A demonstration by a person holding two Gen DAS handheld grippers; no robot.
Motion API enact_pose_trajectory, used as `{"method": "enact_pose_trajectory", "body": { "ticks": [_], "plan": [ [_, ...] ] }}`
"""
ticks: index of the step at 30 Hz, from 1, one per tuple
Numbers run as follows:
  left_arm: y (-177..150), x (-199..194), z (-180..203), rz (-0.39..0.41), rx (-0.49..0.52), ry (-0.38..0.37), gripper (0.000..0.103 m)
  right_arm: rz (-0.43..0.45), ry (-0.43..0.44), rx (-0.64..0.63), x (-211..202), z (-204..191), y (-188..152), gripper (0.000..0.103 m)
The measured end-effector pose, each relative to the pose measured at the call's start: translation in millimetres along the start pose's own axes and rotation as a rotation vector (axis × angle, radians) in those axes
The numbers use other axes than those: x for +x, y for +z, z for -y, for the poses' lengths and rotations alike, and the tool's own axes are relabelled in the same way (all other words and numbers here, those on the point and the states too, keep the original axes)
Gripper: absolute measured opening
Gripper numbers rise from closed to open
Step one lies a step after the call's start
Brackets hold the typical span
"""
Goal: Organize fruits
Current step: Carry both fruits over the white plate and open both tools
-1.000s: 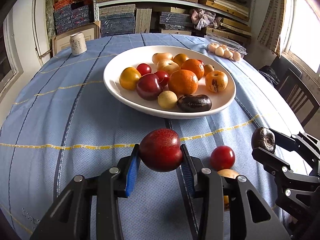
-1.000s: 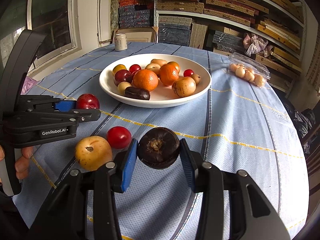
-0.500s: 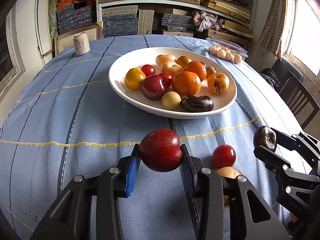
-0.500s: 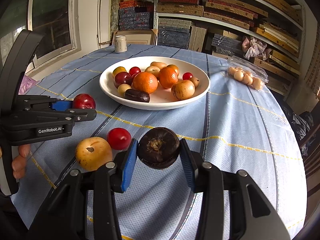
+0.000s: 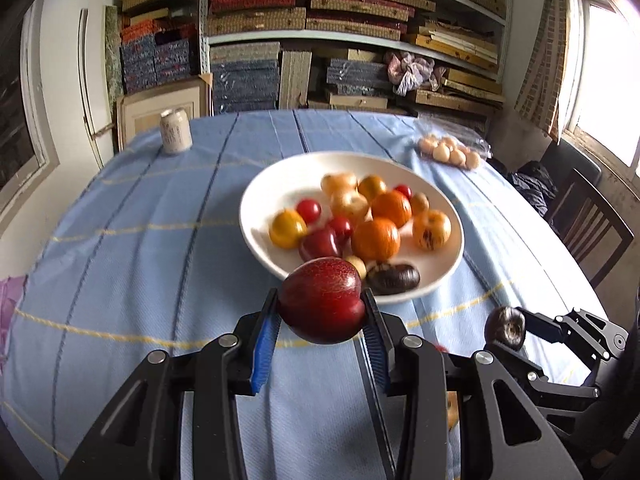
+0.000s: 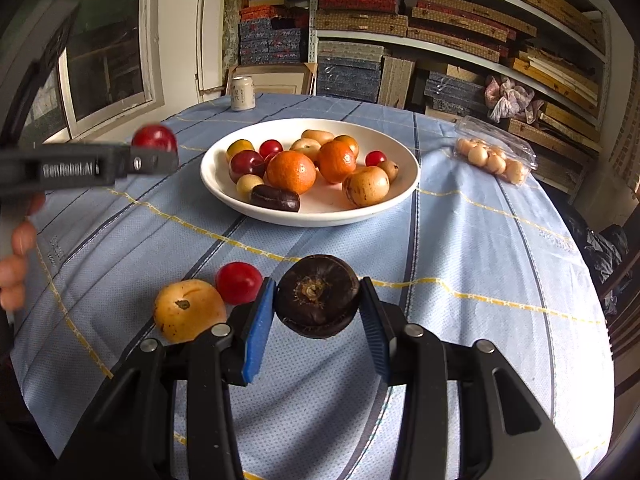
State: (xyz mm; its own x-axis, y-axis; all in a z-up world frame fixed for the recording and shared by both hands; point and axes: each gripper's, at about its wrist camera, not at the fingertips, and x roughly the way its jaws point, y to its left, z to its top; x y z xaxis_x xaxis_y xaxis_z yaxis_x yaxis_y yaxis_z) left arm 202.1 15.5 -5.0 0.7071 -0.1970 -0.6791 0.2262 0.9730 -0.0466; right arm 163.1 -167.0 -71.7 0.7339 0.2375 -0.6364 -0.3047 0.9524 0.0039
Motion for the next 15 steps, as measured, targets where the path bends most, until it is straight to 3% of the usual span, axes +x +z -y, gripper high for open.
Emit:
{"method": "enact_pose_trajectory", "body": {
  "ticks": [8,15],
  "plan": [
    [47,4,-2,0.030,0.008,0.010,0.040,0.042,0.018,0.018,-9,35,77,0.041],
    [85,35,-8,0.032,-0.007,0.023,0.040,0.015,0.018,0.033,29,57,128,0.042]
  ]
}}
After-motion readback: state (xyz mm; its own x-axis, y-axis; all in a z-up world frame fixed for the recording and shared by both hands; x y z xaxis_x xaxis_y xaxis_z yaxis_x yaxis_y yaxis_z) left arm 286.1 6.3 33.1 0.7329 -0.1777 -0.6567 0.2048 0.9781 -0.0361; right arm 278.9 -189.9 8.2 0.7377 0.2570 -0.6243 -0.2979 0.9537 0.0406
